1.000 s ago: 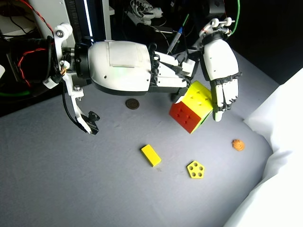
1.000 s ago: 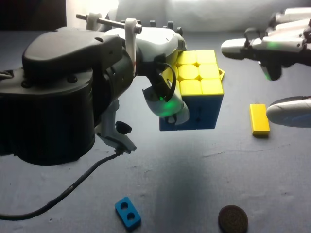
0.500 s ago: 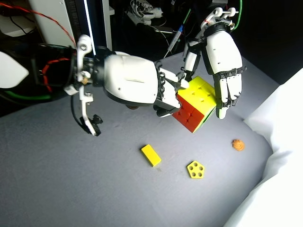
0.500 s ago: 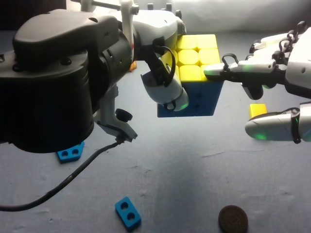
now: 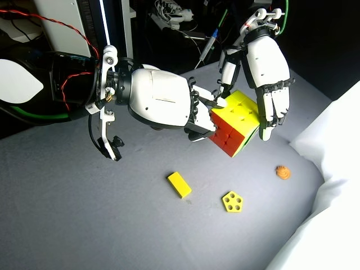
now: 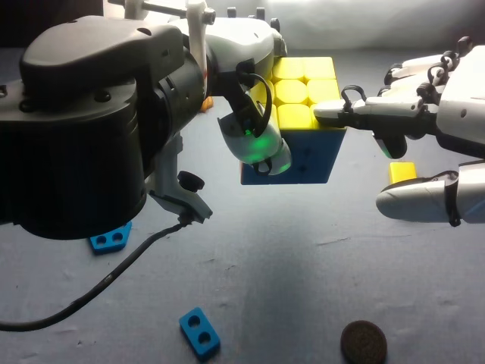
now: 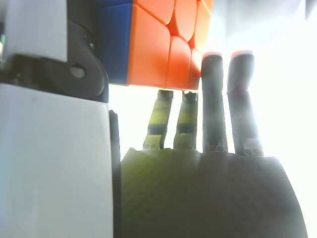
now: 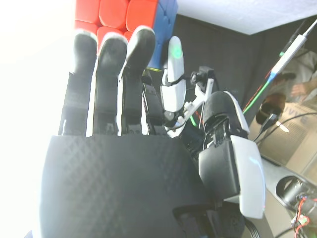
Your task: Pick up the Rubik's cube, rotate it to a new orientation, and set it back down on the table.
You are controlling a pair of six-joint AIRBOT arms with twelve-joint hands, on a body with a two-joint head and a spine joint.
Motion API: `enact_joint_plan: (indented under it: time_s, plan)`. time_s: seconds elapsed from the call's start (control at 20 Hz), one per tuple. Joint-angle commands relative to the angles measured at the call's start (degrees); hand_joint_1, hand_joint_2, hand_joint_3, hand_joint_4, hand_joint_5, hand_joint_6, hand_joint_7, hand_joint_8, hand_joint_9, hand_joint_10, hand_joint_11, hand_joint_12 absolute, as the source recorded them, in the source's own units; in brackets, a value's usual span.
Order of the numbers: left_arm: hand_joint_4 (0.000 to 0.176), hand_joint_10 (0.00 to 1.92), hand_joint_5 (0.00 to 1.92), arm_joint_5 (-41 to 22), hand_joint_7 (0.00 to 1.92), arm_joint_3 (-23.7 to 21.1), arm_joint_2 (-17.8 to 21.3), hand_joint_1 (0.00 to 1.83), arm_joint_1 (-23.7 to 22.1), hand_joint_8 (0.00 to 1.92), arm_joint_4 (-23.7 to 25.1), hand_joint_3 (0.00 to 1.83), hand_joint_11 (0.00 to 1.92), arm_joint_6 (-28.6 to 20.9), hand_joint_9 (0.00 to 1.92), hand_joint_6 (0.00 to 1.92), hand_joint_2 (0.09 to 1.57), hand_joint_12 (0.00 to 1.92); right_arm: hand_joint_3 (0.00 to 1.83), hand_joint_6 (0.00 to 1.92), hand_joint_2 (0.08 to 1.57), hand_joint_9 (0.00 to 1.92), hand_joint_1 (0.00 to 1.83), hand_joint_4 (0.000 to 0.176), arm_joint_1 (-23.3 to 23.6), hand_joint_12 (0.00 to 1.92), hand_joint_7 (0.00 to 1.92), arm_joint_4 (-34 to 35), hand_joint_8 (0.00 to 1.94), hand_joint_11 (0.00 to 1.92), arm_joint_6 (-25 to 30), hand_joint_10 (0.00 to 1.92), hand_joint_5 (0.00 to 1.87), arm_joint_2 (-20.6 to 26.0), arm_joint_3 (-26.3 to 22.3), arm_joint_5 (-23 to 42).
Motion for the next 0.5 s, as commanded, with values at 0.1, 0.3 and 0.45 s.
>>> enact_joint_plan:
  time_s: [0.1, 0.3, 0.45]
  plan:
    - [0.000, 1.92, 0.69, 0.5, 0.22, 0.0, 0.4, 1.08, -0.9, 1.84, 5.1, 0.00, 0.29, -0.7, 0.27, 1.44, 1.26, 1.92, 0.00, 0.01, 1.27, 0.50, 0.00, 0.000, -0.4, 1.92, 0.54, 1.4, 1.42, 0.38, -1.1, 1.86, 0.20, -0.5, -0.4, 4.6]
    - [0.000, 1.92, 0.66, 0.5, 0.18, -0.1, 0.4, 1.07, -1.0, 1.81, 5.1, 0.00, 0.32, -0.7, 0.25, 1.48, 1.28, 1.92, 0.00, 0.01, 1.26, 0.48, 0.00, 0.000, -0.9, 1.92, 0.54, 1.4, 1.39, 0.33, -1.6, 1.86, 0.20, -1.0, -0.7, 3.0]
    - [0.000, 1.92, 0.67, 0.3, 0.18, -0.1, 0.4, 1.06, -1.0, 1.84, 5.0, 0.00, 0.31, -0.7, 0.25, 1.46, 1.27, 1.92, 0.00, 0.01, 1.27, 0.48, 0.00, 0.000, -1.6, 1.92, 0.54, 1.4, 1.37, 0.31, -2.0, 1.83, 0.20, -1.0, -0.9, 3.0]
